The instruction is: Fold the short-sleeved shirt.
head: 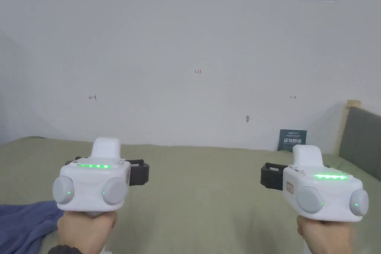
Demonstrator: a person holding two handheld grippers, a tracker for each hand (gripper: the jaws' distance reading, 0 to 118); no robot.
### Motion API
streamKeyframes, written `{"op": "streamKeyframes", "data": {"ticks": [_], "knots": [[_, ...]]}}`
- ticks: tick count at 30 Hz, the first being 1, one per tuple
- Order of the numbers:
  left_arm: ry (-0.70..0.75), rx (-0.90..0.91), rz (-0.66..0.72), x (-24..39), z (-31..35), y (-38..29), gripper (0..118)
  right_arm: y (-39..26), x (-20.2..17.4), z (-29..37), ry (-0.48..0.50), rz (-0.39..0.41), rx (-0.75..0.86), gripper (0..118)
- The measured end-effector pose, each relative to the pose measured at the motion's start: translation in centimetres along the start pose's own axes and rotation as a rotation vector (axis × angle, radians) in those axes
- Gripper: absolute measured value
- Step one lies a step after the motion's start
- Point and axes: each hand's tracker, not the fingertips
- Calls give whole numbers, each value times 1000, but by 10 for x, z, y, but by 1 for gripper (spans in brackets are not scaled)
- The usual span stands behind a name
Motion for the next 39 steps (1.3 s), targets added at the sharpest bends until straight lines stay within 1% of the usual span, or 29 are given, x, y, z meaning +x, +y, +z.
{"op": "streamKeyframes", "data": {"ticks": [2,3,4,5,6,7,8,9,10,11,12,13,14,16,19,22,23,26,28,31,32,33,35,38,39], "knots": [[2,19,13,-2,0,2,118,1,0,1,-16,10,5,116],[12,20,16,-2,1,2,116,1,-1,2,-30,20,7,115],[11,29,21,-3,3,2,111,0,-2,5,-39,32,21,110],[-5,32,13,-4,6,3,85,1,-3,7,-46,62,30,68],[-37,58,11,-5,7,4,19,0,-2,4,-54,74,47,0],[-58,43,-4,-6,7,7,0,-2,1,3,-42,109,48,0],[-22,124,3,-3,14,11,0,-4,2,3,53,49,-1,0],[-50,82,41,-6,15,10,0,-3,4,2,115,14,-59,0],[-54,69,79,-7,16,13,0,-3,4,2,101,16,-70,0],[-38,62,87,-7,17,16,0,-6,-1,3,47,40,-64,0],[-62,56,98,-9,18,17,0,-10,-4,6,52,40,-45,0],[-60,64,88,-16,3,4,0,-12,-5,9,81,39,-43,0],[-55,54,71,-18,-1,1,0,-9,-8,6,83,45,-54,0],[-35,26,39,-25,-4,-4,0,-12,-20,7,99,63,-76,0],[-8,-14,37,-49,1,-17,0,-14,-42,0,141,90,-71,0],[46,-43,54,-88,10,-31,0,-15,-80,-8,224,104,-84,0],[102,-58,64,-104,15,-35,0,-16,-97,-11,252,110,-94,0],[187,-46,90,-150,35,-52,0,-25,-145,-24,347,124,-105,0],[254,-84,92,-180,47,-64,0,-32,-179,-26,389,143,-112,0],[328,-106,141,-219,60,-82,0,-40,-224,-33,478,151,-136,0],[348,-128,161,-229,64,-88,0,-43,-242,-32,515,159,-140,0],[365,-137,177,-233,78,-94,0,-46,-259,-31,537,177,-141,0],[391,-156,188,-245,86,-103,0,-49,-291,-28,583,199,-146,0],[420,-172,205,-257,95,-111,0,-51,-331,-18,655,194,-162,0],[424,-172,219,-259,99,-114,0,-52,-342,-15,665,202,-160,0]]}}
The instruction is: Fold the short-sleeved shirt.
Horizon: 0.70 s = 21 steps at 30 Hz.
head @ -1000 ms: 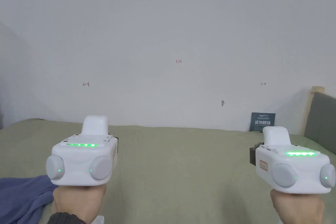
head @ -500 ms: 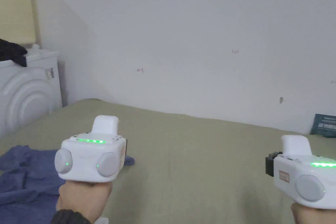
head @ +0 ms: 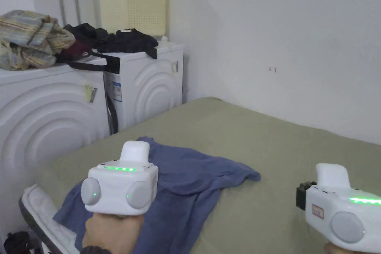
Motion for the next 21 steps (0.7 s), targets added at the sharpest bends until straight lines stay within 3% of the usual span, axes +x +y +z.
{"op": "streamKeyframes", "data": {"ticks": [7,15,21], "knots": [[39,-14,28,-24,-16,-1,0,5,-43,-23,75,47,1,0],[32,-40,31,-23,-27,3,0,6,-38,-40,76,53,-14,0],[-47,-169,-4,3,-94,24,0,10,-31,-65,94,57,-24,0]]}}
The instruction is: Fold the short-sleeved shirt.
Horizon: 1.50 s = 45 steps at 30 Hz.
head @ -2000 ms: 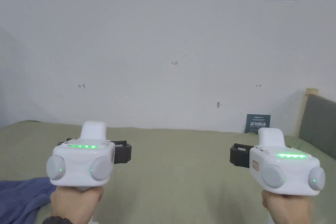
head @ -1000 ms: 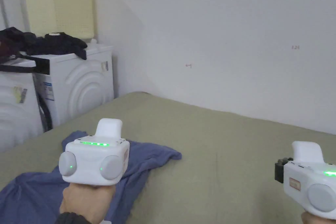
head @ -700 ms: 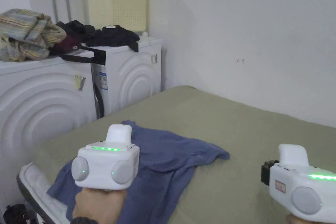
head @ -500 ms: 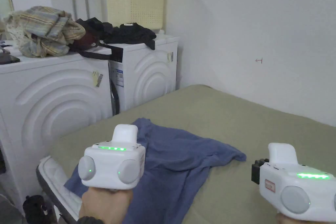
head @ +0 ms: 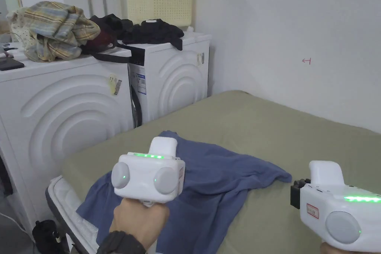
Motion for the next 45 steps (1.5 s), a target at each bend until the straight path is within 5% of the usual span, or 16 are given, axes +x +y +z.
{"op": "streamKeyframes", "data": {"ticks": [5,6,8,24,30,31,32,33,34,37,45], "knots": [[-96,-175,-73,34,-94,40,6,2,21,-21,9,19,-10,0],[-103,-175,-71,43,-115,47,32,0,26,-31,15,27,-17,0],[-57,-218,-132,62,-152,61,118,-1,37,-43,24,32,-32,0],[-51,-369,-171,124,-334,55,118,-30,88,-68,100,-23,-108,0],[-99,-369,-51,121,-300,37,118,-34,83,-60,135,-12,-89,0],[-128,-459,-8,121,-297,38,113,-35,82,-58,133,-2,-87,0],[-139,-445,-12,121,-287,40,85,-36,83,-56,141,-15,-88,0],[-170,-387,-40,106,-305,60,28,-37,83,-54,154,-32,-88,0],[-154,-350,-68,105,-301,64,0,-39,84,-53,158,-46,-87,0],[-219,-324,88,90,-293,65,0,-44,86,-45,146,-62,-81,0],[-238,-194,-10,136,-270,90,0,-56,122,-5,86,-120,-72,0]]}}
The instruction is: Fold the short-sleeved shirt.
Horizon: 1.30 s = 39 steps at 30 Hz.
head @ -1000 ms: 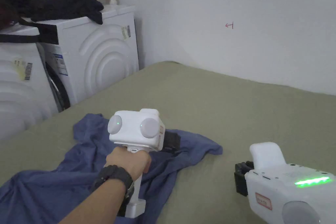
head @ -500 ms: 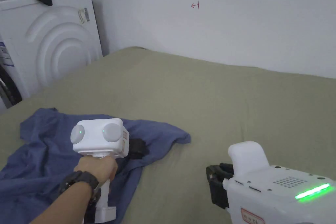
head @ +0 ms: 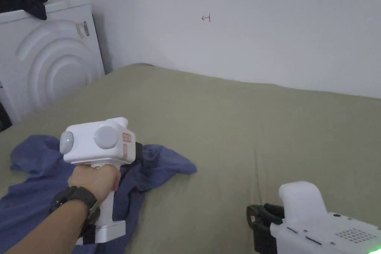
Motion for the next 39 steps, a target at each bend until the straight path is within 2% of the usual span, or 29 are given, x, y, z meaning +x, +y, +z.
{"op": "streamKeyframes", "data": {"ticks": [3,5,8,11,19,23,27,31,34,39], "knots": [[-34,-10,-132,44,0,6,0,-6,18,22,-39,-75,43,0],[-74,-14,-164,78,0,7,0,-10,31,37,-70,-88,61,0],[-220,2,-161,133,-1,8,0,-15,51,63,-98,-125,83,0],[-269,7,-272,211,-2,8,0,-22,74,93,-146,-141,88,0],[-547,-8,-496,456,42,-35,0,-49,145,186,-415,-192,58,0],[-687,-53,-575,544,61,-84,0,-70,175,234,-538,-225,36,0],[-748,-106,-656,605,76,-137,0,-95,192,276,-617,-277,38,0],[-770,-146,-752,637,84,-182,0,-114,198,304,-658,-315,33,0],[-746,-168,-790,642,83,-205,0,-122,204,314,-683,-340,34,0],[-723,-186,-753,621,78,-207,2,-121,198,312,-673,-345,41,0]]}}
